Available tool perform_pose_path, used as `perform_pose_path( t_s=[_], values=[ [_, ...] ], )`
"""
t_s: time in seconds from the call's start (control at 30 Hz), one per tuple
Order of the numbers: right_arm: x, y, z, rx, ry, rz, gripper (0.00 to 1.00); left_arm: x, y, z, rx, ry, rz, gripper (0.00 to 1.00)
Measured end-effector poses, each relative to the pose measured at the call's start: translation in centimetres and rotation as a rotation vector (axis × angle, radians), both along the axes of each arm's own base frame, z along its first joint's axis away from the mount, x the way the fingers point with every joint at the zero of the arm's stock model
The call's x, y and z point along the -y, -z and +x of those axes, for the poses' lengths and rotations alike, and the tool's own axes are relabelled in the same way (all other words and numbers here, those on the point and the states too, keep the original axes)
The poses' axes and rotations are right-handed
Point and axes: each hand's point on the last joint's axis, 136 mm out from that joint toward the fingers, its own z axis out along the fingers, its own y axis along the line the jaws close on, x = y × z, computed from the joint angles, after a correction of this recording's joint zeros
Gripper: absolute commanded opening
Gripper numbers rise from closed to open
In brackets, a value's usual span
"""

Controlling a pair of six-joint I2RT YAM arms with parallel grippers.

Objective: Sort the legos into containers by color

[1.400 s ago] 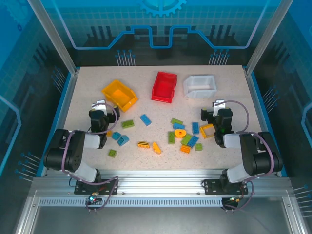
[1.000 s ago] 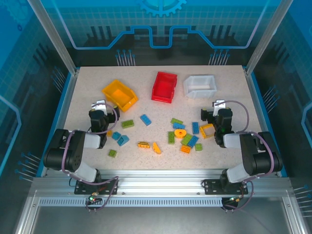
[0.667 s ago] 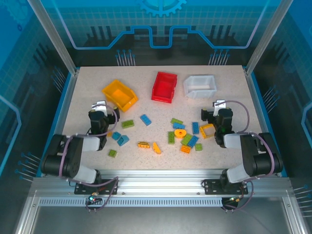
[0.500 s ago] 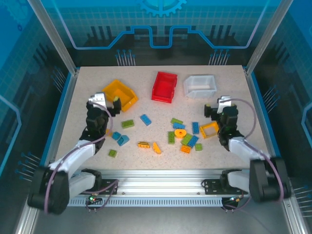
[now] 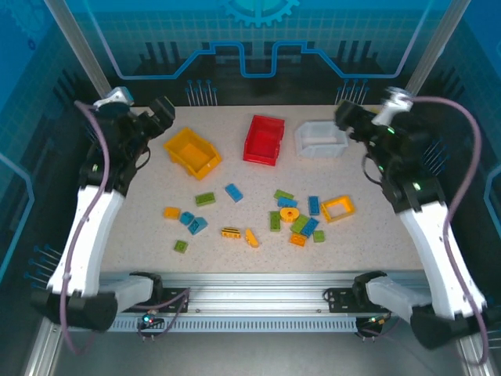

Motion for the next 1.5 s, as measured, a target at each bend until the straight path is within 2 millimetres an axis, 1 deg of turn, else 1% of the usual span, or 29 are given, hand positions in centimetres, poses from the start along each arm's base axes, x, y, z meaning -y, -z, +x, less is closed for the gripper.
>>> perform_pose_path(
  t_s=[0.07, 0.13, 0.17, 0.23, 0.27, 0.33, 0.43, 0.53, 0.63, 0.73, 0.87, 1.0, 1.07, 1.13, 1.2, 1.3, 1.43, 1.5],
  values=[
    [-3.4, 6.1, 2.6, -0.184, -0.058, -0.042, 0.81, 0.0, 6.1, 0.8, -0.201, 0.004, -0.014, 0.88],
    [-5.7, 12.0, 4.5, -0.346, -0.090, -0.084, 0.80, -0.2, 10.8, 1.1, -0.349, 0.004, -0.025, 0.88],
    [-6.5, 15.1, 5.4, -0.425, -0.100, -0.105, 0.80, -0.3, 12.7, 1.3, -0.405, 0.002, -0.029, 0.88],
    [-7.5, 19.7, 6.7, -0.536, -0.110, -0.135, 0.79, -0.7, 15.7, 1.5, -0.488, -0.001, -0.035, 0.88],
    [-7.9, 21.4, 7.3, -0.576, -0.113, -0.146, 0.79, -0.8, 17.0, 1.7, -0.522, 0.002, -0.035, 0.88],
    [-8.5, 23.8, 8.5, -0.625, -0.116, -0.161, 0.77, -0.9, 18.8, 2.0, -0.569, 0.007, -0.034, 0.86],
    [-9.6, 25.1, 10.5, -0.641, -0.125, -0.161, 0.73, -1.0, 20.9, 2.7, -0.610, 0.018, -0.033, 0.82],
    [-10.4, 25.2, 12.6, -0.630, -0.128, -0.153, 0.68, -0.9, 22.0, 3.4, -0.627, 0.037, -0.026, 0.77],
    [-10.4, 25.7, 14.1, -0.634, -0.118, -0.149, 0.64, -0.9, 22.4, 4.0, -0.629, 0.051, -0.014, 0.74],
    [-10.0, 26.7, 15.1, -0.656, -0.099, -0.150, 0.63, -0.9, 22.8, 4.5, -0.631, 0.057, -0.007, 0.73],
    [-9.0, 28.6, 15.6, -0.703, -0.074, -0.166, 0.60, -1.2, 23.2, 4.5, -0.640, 0.058, 0.018, 0.70],
    [-8.7, 30.2, 16.1, -0.731, -0.065, -0.188, 0.52, -1.4, 23.6, 4.8, -0.638, 0.070, 0.041, 0.58],
    [-8.7, 30.7, 16.2, -0.740, -0.065, -0.195, 0.48, -1.5, 24.0, 4.8, -0.644, 0.077, 0.050, 0.53],
    [-8.6, 31.2, 16.2, -0.747, -0.064, -0.205, 0.44, -1.6, 24.6, 4.9, -0.657, 0.088, 0.066, 0.52],
    [-8.4, 31.4, 16.1, -0.756, -0.061, -0.214, 0.39, -1.7, 25.3, 4.9, -0.670, 0.092, 0.077, 0.48],
    [-8.2, 31.4, 16.1, -0.751, -0.061, -0.237, 0.34, -1.8, 25.8, 4.8, -0.683, 0.111, 0.095, 0.37],
    [-8.0, 31.4, 16.0, -0.748, -0.054, -0.270, 0.27, -1.7, 25.7, 5.3, -0.670, 0.145, 0.123, 0.24],
    [-8.0, 31.4, 16.0, -0.741, -0.051, -0.294, 0.23, -1.6, 25.4, 5.7, -0.652, 0.166, 0.140, 0.19]
  ],
)
